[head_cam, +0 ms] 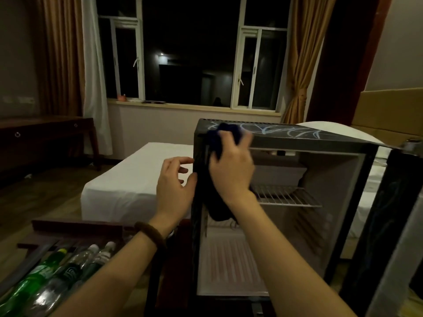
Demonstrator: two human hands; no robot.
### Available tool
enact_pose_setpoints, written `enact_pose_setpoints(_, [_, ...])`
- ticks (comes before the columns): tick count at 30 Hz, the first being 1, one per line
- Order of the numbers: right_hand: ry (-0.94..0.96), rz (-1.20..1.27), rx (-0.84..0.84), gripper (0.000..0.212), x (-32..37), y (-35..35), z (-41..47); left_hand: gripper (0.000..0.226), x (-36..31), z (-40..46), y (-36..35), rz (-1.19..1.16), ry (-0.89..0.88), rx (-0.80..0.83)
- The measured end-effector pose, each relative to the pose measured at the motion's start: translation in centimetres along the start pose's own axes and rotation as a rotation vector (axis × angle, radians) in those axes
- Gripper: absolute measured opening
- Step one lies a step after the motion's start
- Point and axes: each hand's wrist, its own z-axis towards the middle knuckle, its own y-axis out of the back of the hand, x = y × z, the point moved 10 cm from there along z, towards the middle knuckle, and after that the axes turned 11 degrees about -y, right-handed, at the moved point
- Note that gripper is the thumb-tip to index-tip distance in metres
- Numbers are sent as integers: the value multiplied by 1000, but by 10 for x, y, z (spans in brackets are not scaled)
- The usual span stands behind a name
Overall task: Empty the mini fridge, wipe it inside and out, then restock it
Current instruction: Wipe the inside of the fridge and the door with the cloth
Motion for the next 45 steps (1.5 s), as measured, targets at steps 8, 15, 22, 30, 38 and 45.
enact_pose_setpoints(8, [-35,117,-35,39,-8,16,16,28,34,-13,-2,-32,124,9])
enact_pose_setpoints(15, [314,-71,60,38,25,-36,-26,33,78,-38,-17,-171,225,23])
enact_pose_setpoints(22, [389,-52,124,31,19,-24,-35,32,102,-51,-28,-136,271,37])
enact_pose_setpoints(30, [545,-313,168,36,33,-51,-41,26,107,-63,-21,-179,311,10])
enact_pose_setpoints(38, [440,-146,119,26,30,-21,-18,33,111,-73,-32,-227,360,67])
enact_pose_setpoints(45, [555,-238,264,26,11,-69,-77,33,125,-78,-8,-199,378,-11])
